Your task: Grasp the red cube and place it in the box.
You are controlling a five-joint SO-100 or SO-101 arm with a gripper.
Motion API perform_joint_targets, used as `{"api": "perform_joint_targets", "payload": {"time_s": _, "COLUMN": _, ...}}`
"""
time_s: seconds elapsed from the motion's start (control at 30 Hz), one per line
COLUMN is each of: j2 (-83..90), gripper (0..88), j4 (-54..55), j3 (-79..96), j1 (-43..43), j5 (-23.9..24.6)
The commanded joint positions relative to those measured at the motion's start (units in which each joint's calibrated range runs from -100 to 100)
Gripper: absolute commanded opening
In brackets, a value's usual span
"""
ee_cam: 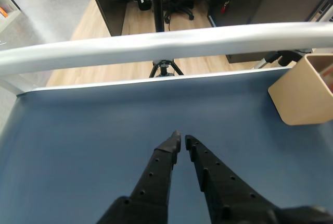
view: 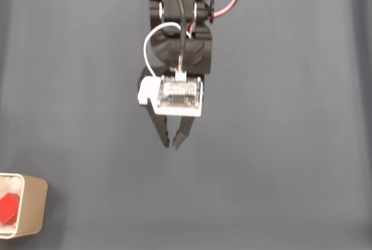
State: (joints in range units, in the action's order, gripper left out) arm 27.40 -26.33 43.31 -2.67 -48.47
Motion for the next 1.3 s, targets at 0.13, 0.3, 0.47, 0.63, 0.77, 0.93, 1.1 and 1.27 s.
{"api": "perform_joint_targets", "payload": {"time_s": 0.13, "j2": 14.89, "gripper": 0.0, "j4": 1.66, "j3": 15.54, "j1": 1.46, "j5": -0.39}}
{"api": "perform_joint_targets", "payload": {"time_s": 0.3, "j2": 23.47, "gripper": 0.0, "j4": 1.25, "j3": 25.67, "j1": 1.32, "j5": -0.34}}
{"api": "perform_joint_targets", "payload": {"time_s": 0.47, "j2": 32.13, "gripper": 0.0, "j4": 1.0, "j3": 34.52, "j1": 1.82, "j5": -0.49}}
{"api": "perform_joint_targets", "payload": {"time_s": 0.63, "j2": 42.7, "gripper": 0.0, "j4": -0.22, "j3": 43.37, "j1": 2.74, "j5": -0.54}}
{"api": "perform_joint_targets", "payload": {"time_s": 0.77, "j2": 52.15, "gripper": 0.1, "j4": -3.01, "j3": 48.75, "j1": 3.52, "j5": 0.29}}
{"api": "perform_joint_targets", "payload": {"time_s": 0.93, "j2": 62.9, "gripper": 0.0, "j4": -8.5, "j3": 54.23, "j1": 3.81, "j5": 0.29}}
{"api": "perform_joint_targets", "payload": {"time_s": 1.1, "j2": 69.22, "gripper": 0.0, "j4": -16.54, "j3": 56.14, "j1": 3.81, "j5": 0.0}}
{"api": "perform_joint_targets", "payload": {"time_s": 1.27, "j2": 72.43, "gripper": 0.0, "j4": -23.01, "j3": 56.33, "j1": 4.23, "j5": 0.29}}
